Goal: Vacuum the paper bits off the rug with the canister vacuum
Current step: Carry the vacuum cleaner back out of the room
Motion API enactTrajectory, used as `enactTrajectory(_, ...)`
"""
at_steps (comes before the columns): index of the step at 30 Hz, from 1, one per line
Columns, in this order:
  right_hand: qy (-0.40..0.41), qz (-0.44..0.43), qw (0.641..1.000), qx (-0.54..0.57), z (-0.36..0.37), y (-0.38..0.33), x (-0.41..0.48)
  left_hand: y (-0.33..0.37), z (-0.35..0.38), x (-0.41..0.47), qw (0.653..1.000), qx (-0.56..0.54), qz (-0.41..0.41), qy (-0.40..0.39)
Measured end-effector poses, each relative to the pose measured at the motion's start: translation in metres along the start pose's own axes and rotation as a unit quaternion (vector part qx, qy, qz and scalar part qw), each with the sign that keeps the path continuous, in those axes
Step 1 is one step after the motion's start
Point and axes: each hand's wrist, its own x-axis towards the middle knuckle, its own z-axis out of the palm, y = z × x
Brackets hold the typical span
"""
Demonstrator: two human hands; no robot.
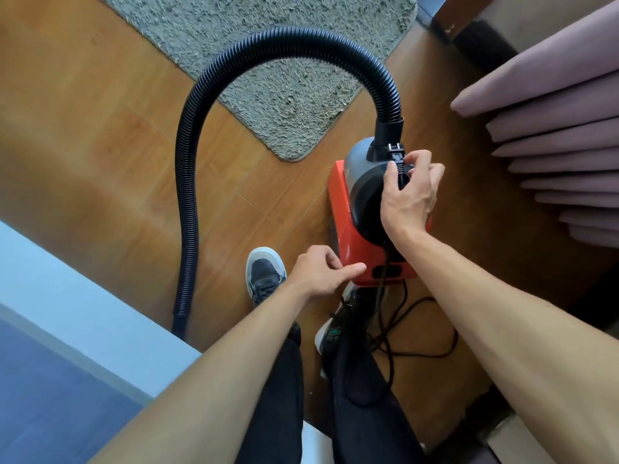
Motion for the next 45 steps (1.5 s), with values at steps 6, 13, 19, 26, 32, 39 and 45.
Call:
enactTrajectory(6, -0.006, -0.029, 0.999, -0.038, 0.001, 0.002, 0.000, -0.021, -0.081, 0.016, 0.997, 0.043, -0.001, 0.064)
enactTrajectory(13, -0.003, -0.008, 0.998, -0.060, 0.001, 0.001, 0.001, -0.020, -0.189, 0.042, 0.954, 0.136, 0.011, 0.268)
enactTrajectory(19, 0.012, -0.025, 0.998, -0.061, 0.003, 0.002, 0.000, -0.015, -0.258, 0.066, 0.936, 0.131, -0.035, 0.326)
enactTrajectory(26, 0.014, -0.044, 0.997, -0.060, 0.003, 0.006, -0.001, -0.022, -0.263, 0.094, 0.961, 0.105, -0.014, 0.254)
enactTrajectory(32, 0.005, -0.022, 0.999, -0.040, 0.000, 0.005, -0.004, -0.020, -0.251, 0.098, 0.943, 0.142, 0.035, 0.298)
enactTrajectory(39, -0.054, -0.040, 0.997, -0.040, -0.009, 0.007, -0.012, -0.026, -0.241, 0.076, 0.942, 0.147, 0.056, 0.295)
enactTrajectory(45, -0.092, -0.047, 0.994, -0.024, -0.016, 0.016, -0.016, -0.033, -0.223, 0.062, 0.956, 0.097, 0.068, 0.268)
